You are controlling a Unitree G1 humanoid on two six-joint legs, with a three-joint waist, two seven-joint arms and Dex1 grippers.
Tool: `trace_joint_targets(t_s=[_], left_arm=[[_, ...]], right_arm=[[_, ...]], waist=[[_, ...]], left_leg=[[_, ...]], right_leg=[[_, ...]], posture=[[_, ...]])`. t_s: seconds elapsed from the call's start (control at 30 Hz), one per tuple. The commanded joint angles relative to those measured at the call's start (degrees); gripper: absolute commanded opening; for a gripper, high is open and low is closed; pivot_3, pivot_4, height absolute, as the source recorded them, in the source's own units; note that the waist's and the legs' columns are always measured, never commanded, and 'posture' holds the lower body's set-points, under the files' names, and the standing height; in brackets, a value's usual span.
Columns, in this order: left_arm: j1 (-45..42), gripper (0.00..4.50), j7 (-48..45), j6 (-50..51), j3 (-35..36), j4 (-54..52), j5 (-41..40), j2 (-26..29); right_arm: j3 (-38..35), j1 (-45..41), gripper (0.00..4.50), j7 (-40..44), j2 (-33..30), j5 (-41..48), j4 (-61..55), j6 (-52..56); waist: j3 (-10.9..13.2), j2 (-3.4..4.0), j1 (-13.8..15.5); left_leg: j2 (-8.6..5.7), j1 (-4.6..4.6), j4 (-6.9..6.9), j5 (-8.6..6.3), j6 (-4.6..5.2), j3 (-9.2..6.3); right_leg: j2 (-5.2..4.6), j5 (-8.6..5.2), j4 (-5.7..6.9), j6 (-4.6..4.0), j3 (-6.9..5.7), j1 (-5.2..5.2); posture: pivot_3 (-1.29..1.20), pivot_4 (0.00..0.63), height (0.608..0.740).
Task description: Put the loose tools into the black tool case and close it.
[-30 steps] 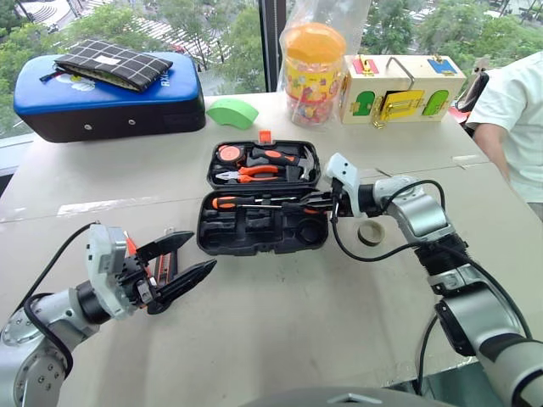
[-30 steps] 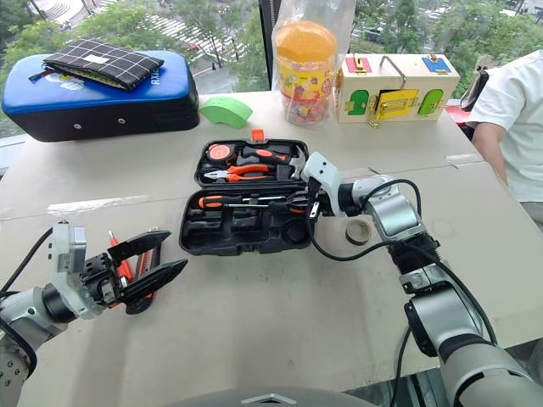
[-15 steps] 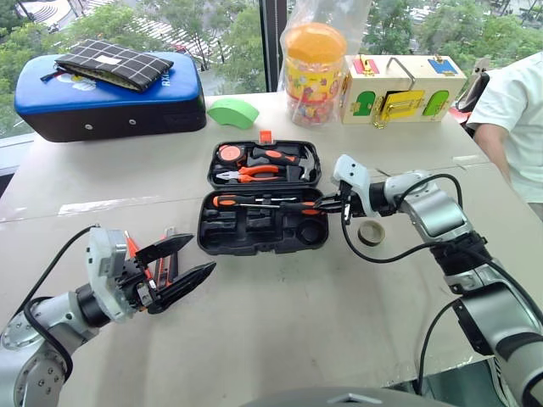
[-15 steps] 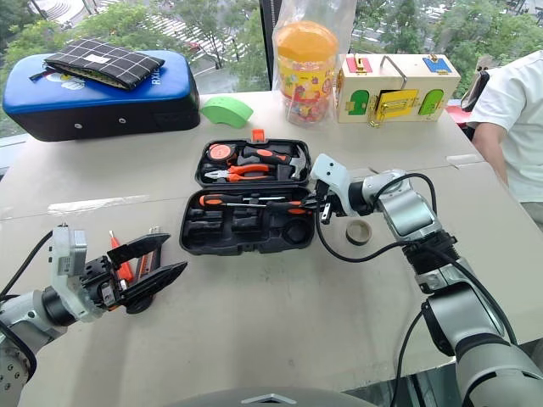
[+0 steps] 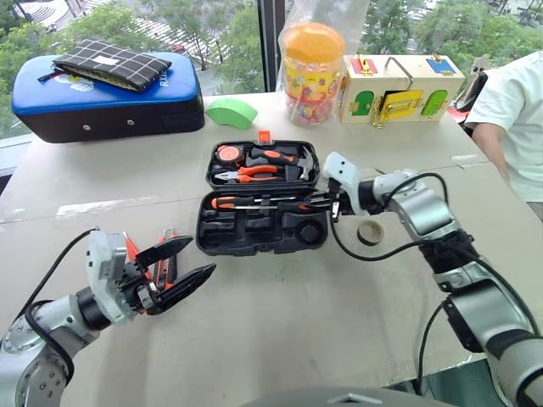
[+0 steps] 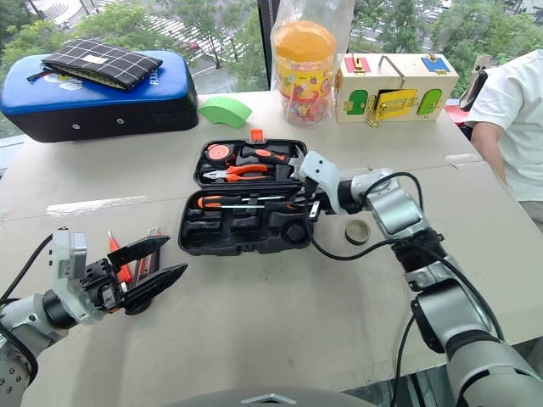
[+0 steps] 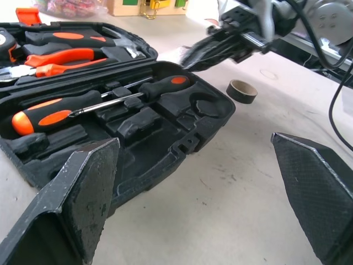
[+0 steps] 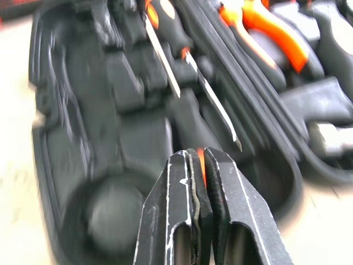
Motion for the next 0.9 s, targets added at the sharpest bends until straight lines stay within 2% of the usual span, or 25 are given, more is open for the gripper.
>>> trace_joint_targets(t_s=[0.03,0.2,0.3,0.4,0.47,0.57,0.67,0.73,0.83,0.87,0.9], left_arm=[[0.2,4.5,-0.1,-1.6,0.2,-0.3,0.4,-0.3],[1.0,4.5,-0.2,-2.2,0.6,-0.7,0.6,-0.4],[1.6,4.5,-0.3,-2.7,1.1,-0.5,0.7,-0.5],[2.4,4.5,0.7,-3.2,2.0,-0.5,0.5,-1.3],[2.3,4.5,4.9,-2.3,3.6,-0.3,-0.7,-3.4],[0.5,4.5,14.4,-2.9,5.6,0.8,1.8,-7.4],[-1.0,4.5,29.4,-2.5,7.6,-1.2,6.1,-13.5],[-0.7,4.5,38.2,0.9,8.5,-4.6,6.6,-16.7],[0.8,4.5,44.8,6.2,7.3,-7.7,9.1,-16.4],[1.0,4.5,47.5,8.8,7.1,-8.3,9.8,-15.9],[0.9,4.5,49.2,11.0,7.1,-8.4,10.0,-15.4]], right_arm=[[0.0,-1.0,0.14,-4.9,3.4,-2.6,8.4,-6.8],[7.8,-0.5,0.14,-2.8,3.9,-10.0,18.5,-11.4],[8.9,-0.6,0.14,-2.0,3.8,-11.8,20.9,-14.5],[5.6,0.2,0.14,-1.6,3.8,-9.3,18.6,-19.7],[0.7,2.4,0.14,-2.1,3.6,-5.1,12.8,-24.1],[-4.8,6.3,0.14,0.6,2.5,2.0,2.7,-23.9],[-8.3,13.1,0.92,5.0,-2.9,8.6,-11.9,-19.6],[-10.5,18.6,1.92,6.0,-6.7,13.5,-22.6,-14.8],[-11.4,23.5,3.24,4.5,-9.4,17.1,-31.5,-9.8],[-11.7,24.9,3.8,3.9,-10.0,17.9,-33.8,-8.4],[-11.7,25.8,4.15,3.1,-10.3,18.4,-35.6,-7.3]], waist=[[0.0,-0.02,0.1],[-0.1,-0.02,-0.1],[-0.3,0.15,0.0],[-0.4,0.21,0.0],[-0.4,0.2,0.2],[-0.4,0.17,0.3],[-0.3,0.25,0.6],[-0.3,0.15,1.3],[-0.4,-0.03,1.5],[-0.4,-0.02,1.6],[-0.4,0.0,1.6]], left_leg=[[0.0,0.0,-0.01,0.0,0.0,0.0],[-0.04,0.06,0.0,0.0,-0.01,0.05],[-0.04,0.23,0.0,0.01,-0.02,0.05],[-0.03,0.29,0.0,0.01,-0.02,0.04],[-0.03,0.26,0.0,0.01,-0.02,0.03],[-0.03,0.06,-0.01,0.01,0.0,0.03],[-0.03,0.0,0.0,0.01,0.01,0.03],[-0.03,-0.01,0.01,-0.01,0.05,0.03],[0.0,-0.02,0.01,-0.06,0.11,0.03],[0.02,0.0,0.01,-0.06,0.1,0.03],[0.03,0.0,0.01,-0.06,0.1,0.02]], right_leg=[[0.0,0.0,0.0,0.0,-0.01,0.0],[0.0,0.01,0.03,-0.01,0.03,0.02],[0.0,0.01,0.12,-0.01,0.07,0.09],[0.01,0.0,0.14,-0.01,0.07,0.12],[0.01,0.0,0.12,-0.01,0.07,0.12],[0.01,0.01,0.04,0.0,0.07,0.02],[0.0,0.02,0.0,0.01,0.05,0.0],[-0.01,0.02,-0.05,0.02,0.05,0.03],[-0.01,0.01,-0.13,0.01,0.05,0.05],[0.0,0.01,-0.11,0.01,0.05,0.04],[0.0,0.01,-0.08,0.0,0.05,0.04]], posture=[[0.0,0.15,0.74],[0.0,0.15,0.74],[0.0,0.15,0.74],[0.0,0.15,0.74],[0.0,0.15,0.74],[0.0,0.15,0.74],[0.0,0.15,0.74],[0.0,0.15,0.74],[0.0,0.15,0.74],[0.0,0.15,0.74],[0.0,0.15,0.74]])
